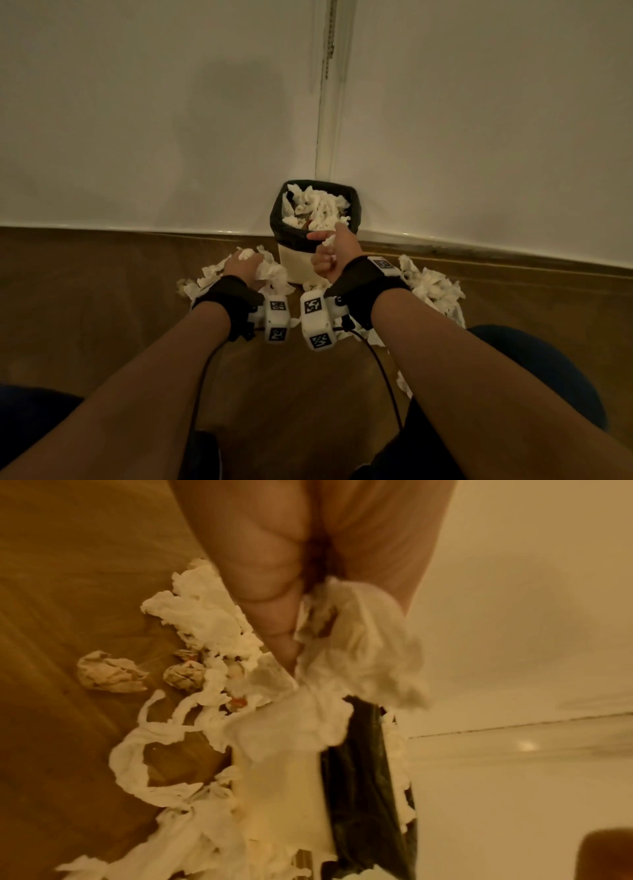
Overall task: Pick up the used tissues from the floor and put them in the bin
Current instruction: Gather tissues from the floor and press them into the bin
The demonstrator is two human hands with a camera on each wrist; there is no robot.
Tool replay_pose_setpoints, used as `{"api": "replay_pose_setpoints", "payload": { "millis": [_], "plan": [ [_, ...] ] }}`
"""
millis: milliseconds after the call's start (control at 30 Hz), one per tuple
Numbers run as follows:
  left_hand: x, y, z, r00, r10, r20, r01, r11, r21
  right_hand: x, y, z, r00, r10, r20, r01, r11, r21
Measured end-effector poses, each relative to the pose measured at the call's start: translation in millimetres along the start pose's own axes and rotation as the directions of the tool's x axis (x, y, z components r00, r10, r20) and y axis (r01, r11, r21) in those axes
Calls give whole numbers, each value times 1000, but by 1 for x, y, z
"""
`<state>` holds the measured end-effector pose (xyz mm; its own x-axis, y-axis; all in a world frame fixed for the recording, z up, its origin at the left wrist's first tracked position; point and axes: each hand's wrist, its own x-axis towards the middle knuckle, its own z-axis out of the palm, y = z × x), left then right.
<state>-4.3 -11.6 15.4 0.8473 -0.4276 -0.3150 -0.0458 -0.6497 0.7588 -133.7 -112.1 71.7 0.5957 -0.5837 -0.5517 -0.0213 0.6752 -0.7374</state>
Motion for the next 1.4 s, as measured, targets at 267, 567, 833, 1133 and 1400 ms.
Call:
{"api": "replay_pose_setpoints", "payload": {
  "millis": [267,567,833,1133,1400],
  "plan": [
    [-9,34,-14,979,-76,187,177,772,-610,-33,-30,-1,999,-45,-12,44,996,-74],
    [-19,66,-11,972,-110,206,229,613,-756,-53,-55,-15,984,-176,-42,172,981,-86],
    [-34,106,-12,981,116,157,6,784,-620,-37,-70,-24,979,-196,-62,174,951,-257],
    [-18,146,-2,921,380,91,-308,850,-426,12,-79,-29,874,-486,-21,395,735,-551],
    [24,152,3,909,415,31,-363,827,-429,63,-80,-39,850,-521,-74,408,741,-533]
  ]
}}
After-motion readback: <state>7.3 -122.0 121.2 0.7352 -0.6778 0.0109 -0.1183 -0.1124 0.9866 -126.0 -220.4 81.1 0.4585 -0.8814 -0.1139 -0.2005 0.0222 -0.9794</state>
